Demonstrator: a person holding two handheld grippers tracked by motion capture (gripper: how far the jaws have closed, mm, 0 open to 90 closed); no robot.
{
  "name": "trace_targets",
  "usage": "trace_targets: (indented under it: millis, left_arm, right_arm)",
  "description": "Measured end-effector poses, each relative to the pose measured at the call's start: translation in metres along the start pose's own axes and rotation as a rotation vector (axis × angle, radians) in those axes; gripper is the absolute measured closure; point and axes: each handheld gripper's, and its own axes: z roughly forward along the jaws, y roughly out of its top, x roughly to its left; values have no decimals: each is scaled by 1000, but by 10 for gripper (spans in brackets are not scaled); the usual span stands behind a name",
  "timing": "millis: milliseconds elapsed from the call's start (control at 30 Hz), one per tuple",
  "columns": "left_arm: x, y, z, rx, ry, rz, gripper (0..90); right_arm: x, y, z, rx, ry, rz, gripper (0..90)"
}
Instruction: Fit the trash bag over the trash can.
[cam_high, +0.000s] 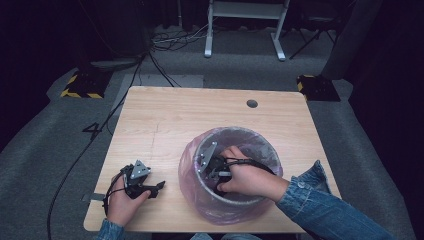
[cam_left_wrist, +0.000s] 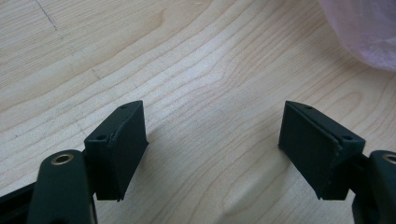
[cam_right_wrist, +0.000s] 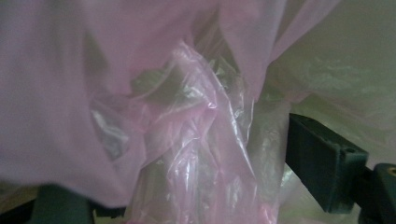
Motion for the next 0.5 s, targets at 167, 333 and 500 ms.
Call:
trace_targets:
  millis: [167,333,500]
  left_arm:
    - [0,0,0,-1,-2,-4,232]
    - [0,0,0,0,-4,-4,232]
    - [0,0,0,0,-2,-4,231]
  right_arm:
    - [-3,-4,-2,-22,5,18,221]
    - [-5,-4,-29,-102,-2,34,219]
    - [-7,-5,-56,-158,-20,39,218]
